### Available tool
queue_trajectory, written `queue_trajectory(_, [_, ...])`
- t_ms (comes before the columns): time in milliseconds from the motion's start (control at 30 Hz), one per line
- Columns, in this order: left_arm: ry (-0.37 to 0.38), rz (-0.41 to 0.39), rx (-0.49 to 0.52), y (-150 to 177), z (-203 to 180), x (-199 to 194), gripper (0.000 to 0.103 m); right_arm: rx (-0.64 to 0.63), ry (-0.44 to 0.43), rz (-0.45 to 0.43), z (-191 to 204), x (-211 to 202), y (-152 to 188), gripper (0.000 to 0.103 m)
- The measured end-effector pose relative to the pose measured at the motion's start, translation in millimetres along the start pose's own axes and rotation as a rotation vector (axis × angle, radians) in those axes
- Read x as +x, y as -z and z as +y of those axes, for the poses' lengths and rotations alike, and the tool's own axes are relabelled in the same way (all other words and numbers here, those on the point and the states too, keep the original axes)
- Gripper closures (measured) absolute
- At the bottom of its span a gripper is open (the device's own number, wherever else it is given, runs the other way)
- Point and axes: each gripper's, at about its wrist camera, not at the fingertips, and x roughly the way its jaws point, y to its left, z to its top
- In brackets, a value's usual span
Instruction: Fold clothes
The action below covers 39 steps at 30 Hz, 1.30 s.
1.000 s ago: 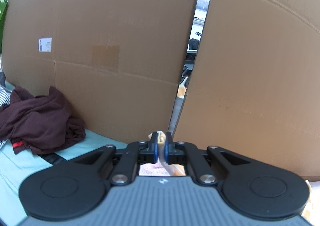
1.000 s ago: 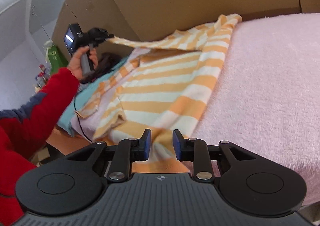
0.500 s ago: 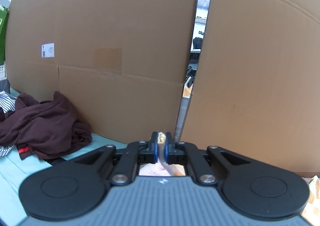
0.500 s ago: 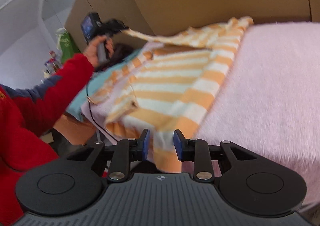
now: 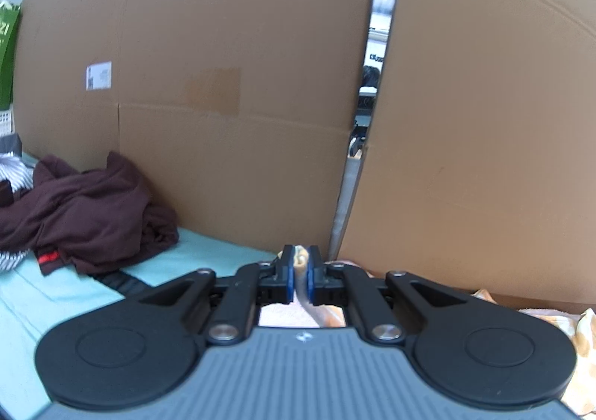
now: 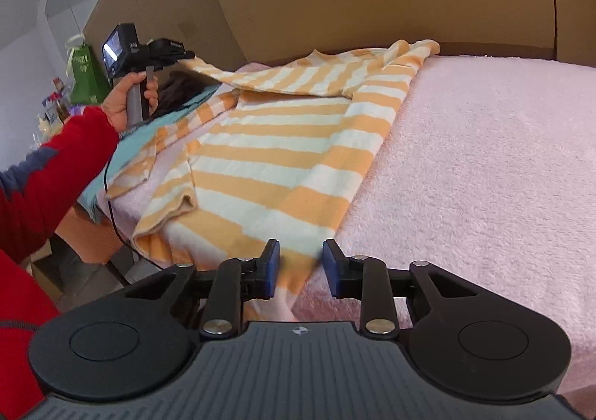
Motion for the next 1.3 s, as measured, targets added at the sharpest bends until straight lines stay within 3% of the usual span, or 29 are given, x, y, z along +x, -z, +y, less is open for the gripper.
queue_trajectory(100, [0.007, 0.018, -0.034, 2, 4, 3, 0.101, -0.019, -0.034, -0.018, 5, -12, -3, 0.079])
queue_trajectory(200, [0.008, 0.028, -0.049, 5, 4, 6, 0.101, 0.06, -0.156, -0.087, 0, -12, -11, 0.079])
queue_trajectory(267, [0.017, 0.027, -0.051, 7, 4, 4, 0.101, 0.064, -0.102, -0.031, 0, 8, -14, 0.076])
queue_trajectory(333, [0.023, 0.017, -0.054, 9, 7, 0, 0.101, 0.058, -0.06, 0.002, -2, 22, -17, 0.082])
queue_trajectory(433, [0.009, 0.01, -0.093, 17, 18, -3, 0.101, 0.068, -0.067, -0.047, -10, 20, -31, 0.081])
queue_trajectory(567, [0.007, 0.047, -0.178, 38, 32, 1, 0.101, 0.079, -0.001, -0.106, -24, 44, -59, 0.074])
queue_trajectory(667, [0.002, 0.042, -0.188, 51, 37, -1, 0.101, 0.113, 0.054, -0.108, -38, 72, -79, 0.074])
queue_trajectory(867, [-0.004, -0.021, -0.201, 57, 42, -11, 0.101, 0.216, 0.083, -0.107, -68, 118, -112, 0.075])
queue_trajectory(967, [-0.015, -0.06, -0.19, 57, 41, -17, 0.101, 0.228, 0.139, -0.077, -76, 132, -127, 0.08])
queue_trajectory(1100, [-0.026, -0.055, -0.201, 56, 44, -14, 0.1, 0.244, 0.121, -0.153, -81, 141, -158, 0.08])
queue_trajectory(1233, [-0.063, -0.092, -0.262, 55, 56, -17, 0.101, 0.259, 0.244, -0.135, -98, 184, -187, 0.08])
queue_trajectory(1300, [-0.045, -0.078, -0.3, 56, 63, -14, 0.102, 0.276, 0.274, -0.11, -113, 205, -195, 0.081])
